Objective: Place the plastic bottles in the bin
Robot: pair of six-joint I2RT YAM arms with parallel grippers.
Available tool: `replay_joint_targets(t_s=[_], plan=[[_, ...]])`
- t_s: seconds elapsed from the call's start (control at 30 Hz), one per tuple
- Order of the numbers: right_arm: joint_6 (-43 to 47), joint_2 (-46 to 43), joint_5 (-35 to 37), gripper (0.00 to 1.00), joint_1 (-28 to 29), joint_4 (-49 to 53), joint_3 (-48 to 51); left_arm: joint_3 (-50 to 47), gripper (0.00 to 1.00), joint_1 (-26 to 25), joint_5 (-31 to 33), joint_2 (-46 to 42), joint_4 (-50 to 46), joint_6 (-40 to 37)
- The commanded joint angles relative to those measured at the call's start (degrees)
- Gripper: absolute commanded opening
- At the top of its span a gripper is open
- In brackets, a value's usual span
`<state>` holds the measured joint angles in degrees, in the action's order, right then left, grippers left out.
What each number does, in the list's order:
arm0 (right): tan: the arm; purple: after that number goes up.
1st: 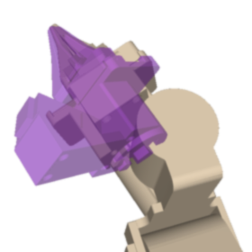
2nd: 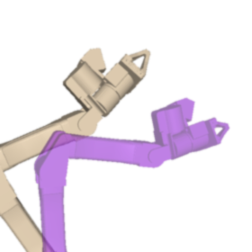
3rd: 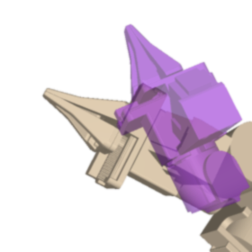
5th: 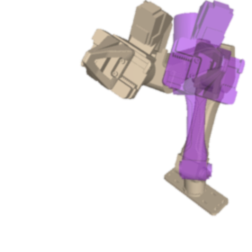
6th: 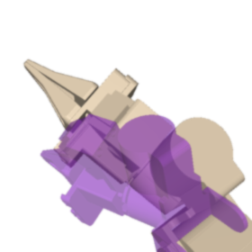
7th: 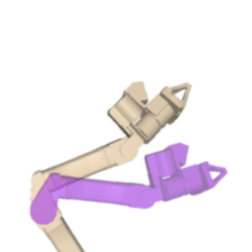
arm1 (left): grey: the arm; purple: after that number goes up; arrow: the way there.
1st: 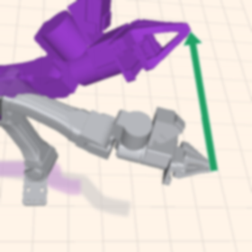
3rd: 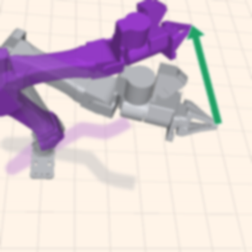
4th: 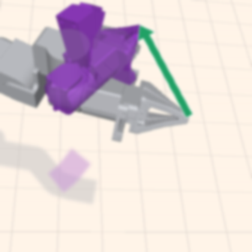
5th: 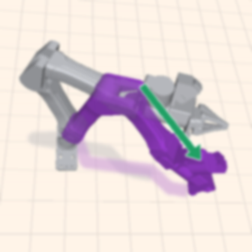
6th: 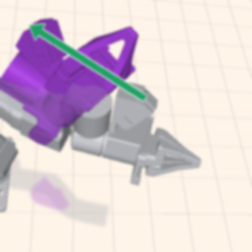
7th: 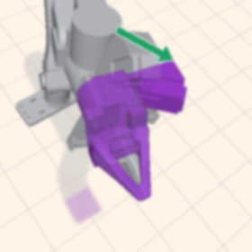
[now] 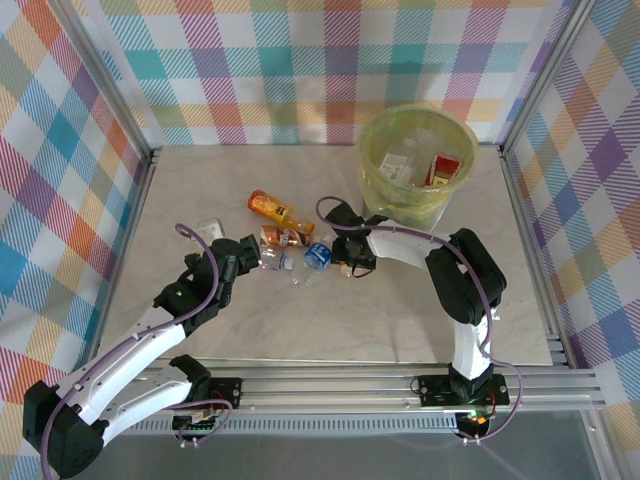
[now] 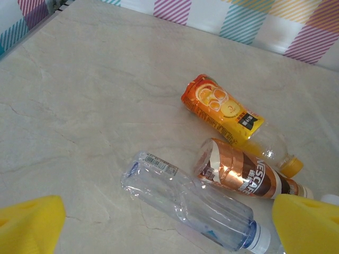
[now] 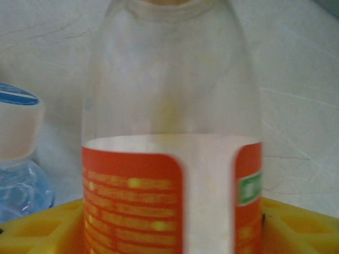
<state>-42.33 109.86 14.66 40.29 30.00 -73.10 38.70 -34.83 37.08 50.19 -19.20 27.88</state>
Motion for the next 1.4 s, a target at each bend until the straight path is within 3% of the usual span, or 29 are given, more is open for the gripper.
replay_joint_targets(t_s=[0.0, 0.5, 0.9, 1.1, 1.37], plan=[[1.1, 0.3, -0.2, 0.64, -0.3, 0.8, -0.5, 0.8, 1.0, 0.1, 0.2, 0.1, -0.1, 1.0], [1.2, -11.2, -2.5, 0.49, -0.1, 6.1, 3.5, 1.0, 1.0, 0.2, 0.1, 0.4, -0.3, 1.9], [7.7, -27.5, -19.4, 0.41, 2.5, 4.4, 4.9, 1.6, 1.0, 0.1, 2.4, 1.5, -1.8, 6.3], [12.9, -31.3, -23.8, 0.42, 2.4, 5.9, -1.9, 2.1, 1.0, 0.1, 2.4, 2.5, -2.0, 6.6], [20.4, -30.5, -16.0, 0.42, 0.5, 13.5, -17.9, 2.5, 1.0, 0.1, 2.0, 3.5, -2.2, 6.8]])
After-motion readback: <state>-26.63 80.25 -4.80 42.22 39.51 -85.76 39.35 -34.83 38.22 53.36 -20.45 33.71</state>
